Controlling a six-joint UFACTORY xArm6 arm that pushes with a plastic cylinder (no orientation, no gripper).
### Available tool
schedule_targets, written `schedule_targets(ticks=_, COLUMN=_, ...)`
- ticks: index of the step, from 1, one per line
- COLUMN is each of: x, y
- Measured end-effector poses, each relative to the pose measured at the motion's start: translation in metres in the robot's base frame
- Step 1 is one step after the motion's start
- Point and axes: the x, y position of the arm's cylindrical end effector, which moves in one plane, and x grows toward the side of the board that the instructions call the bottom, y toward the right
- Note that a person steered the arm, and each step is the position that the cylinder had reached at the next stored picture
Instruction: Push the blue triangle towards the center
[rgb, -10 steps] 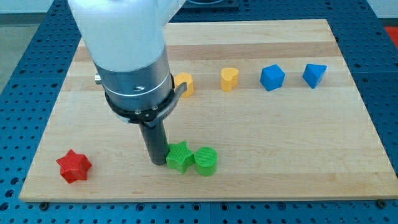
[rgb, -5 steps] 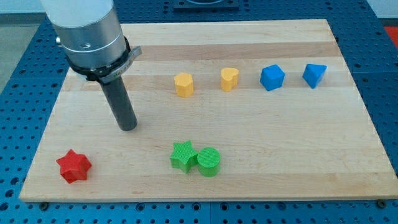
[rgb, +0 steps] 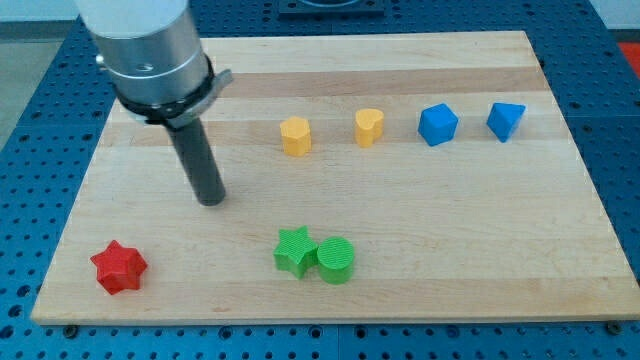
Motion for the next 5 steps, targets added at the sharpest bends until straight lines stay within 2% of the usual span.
schedule_targets(ticks=2, x=-0.022, y=0.123)
schedule_targets(ticks=4, x=-0.067, y=0.129)
schedule_targets(ticks=5, x=-0.110, y=0.123)
